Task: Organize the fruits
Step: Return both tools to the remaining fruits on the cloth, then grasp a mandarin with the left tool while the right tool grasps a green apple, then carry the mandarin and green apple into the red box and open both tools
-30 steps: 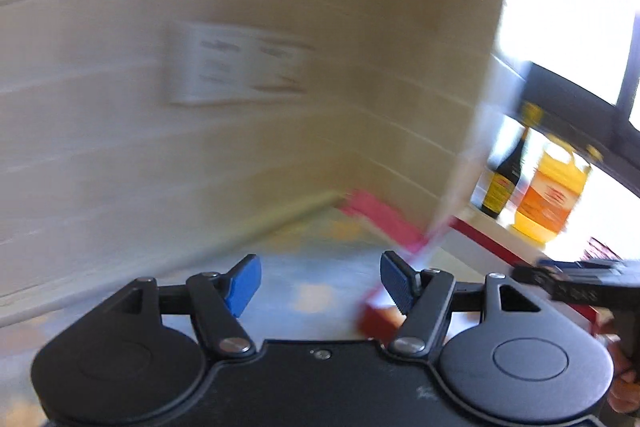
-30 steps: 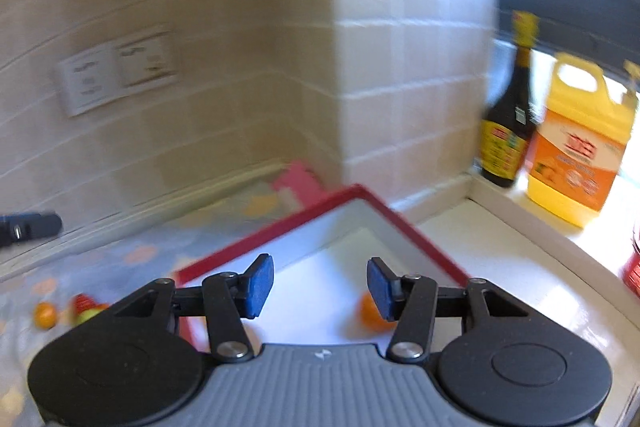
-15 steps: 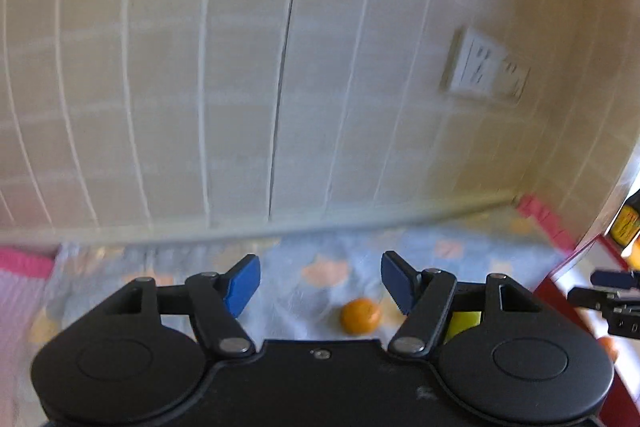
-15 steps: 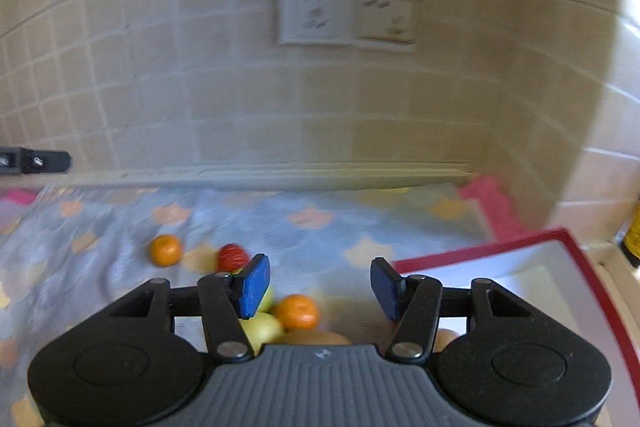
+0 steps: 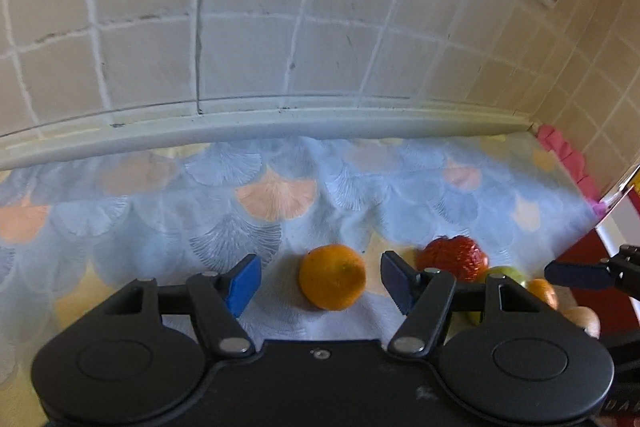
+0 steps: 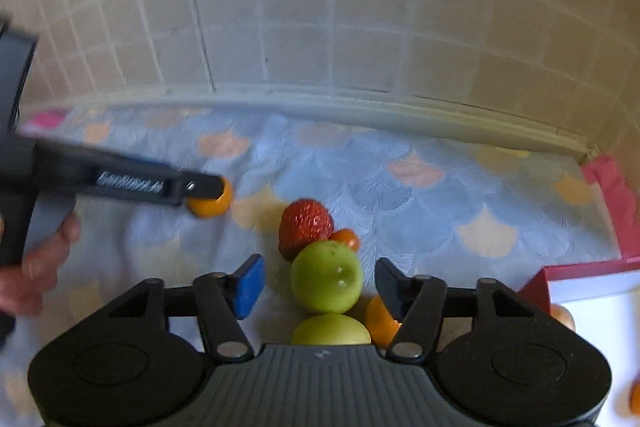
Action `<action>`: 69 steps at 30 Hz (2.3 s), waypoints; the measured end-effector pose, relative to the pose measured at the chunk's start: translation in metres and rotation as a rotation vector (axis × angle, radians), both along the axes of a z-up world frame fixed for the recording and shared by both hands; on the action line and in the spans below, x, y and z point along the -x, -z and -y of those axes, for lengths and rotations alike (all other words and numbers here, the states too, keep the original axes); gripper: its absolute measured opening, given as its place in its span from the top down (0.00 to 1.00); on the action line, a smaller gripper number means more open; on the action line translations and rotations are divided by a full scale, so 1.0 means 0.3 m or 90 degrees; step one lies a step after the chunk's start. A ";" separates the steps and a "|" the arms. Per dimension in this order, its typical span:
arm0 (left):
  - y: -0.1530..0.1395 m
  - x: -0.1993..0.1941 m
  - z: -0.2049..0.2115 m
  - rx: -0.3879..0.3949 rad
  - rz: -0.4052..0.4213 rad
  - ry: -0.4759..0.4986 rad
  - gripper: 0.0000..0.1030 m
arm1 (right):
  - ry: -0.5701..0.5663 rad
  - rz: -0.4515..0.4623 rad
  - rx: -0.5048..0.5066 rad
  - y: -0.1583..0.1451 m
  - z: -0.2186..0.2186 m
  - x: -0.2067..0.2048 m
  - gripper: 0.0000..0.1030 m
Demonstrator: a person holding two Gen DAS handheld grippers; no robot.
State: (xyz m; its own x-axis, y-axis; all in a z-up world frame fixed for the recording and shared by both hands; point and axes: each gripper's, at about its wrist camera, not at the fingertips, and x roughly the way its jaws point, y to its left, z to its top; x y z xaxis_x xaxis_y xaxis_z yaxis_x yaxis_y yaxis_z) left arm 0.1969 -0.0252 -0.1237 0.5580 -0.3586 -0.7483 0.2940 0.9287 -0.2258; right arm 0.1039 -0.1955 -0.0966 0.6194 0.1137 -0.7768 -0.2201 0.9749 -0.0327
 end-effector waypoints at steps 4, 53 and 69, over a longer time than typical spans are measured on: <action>0.028 -0.009 0.027 -0.010 0.003 0.013 0.26 | 0.007 -0.009 0.023 0.044 -0.020 -0.033 0.37; -0.206 0.363 0.913 0.091 0.117 0.406 0.57 | 0.505 0.127 -0.061 -0.072 0.885 0.557 0.51; -0.095 0.392 1.015 0.051 0.083 0.452 0.57 | 0.509 0.096 -0.069 -0.004 0.887 0.535 0.51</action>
State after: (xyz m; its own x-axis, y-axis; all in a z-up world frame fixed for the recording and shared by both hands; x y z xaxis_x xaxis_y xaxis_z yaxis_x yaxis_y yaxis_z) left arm 0.0794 -0.3298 -0.0954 0.2529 -0.7185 -0.6480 0.8489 0.4861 -0.2076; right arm -0.0564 -0.4616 -0.0954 0.6420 -0.3370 -0.6886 0.5420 0.8348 0.0968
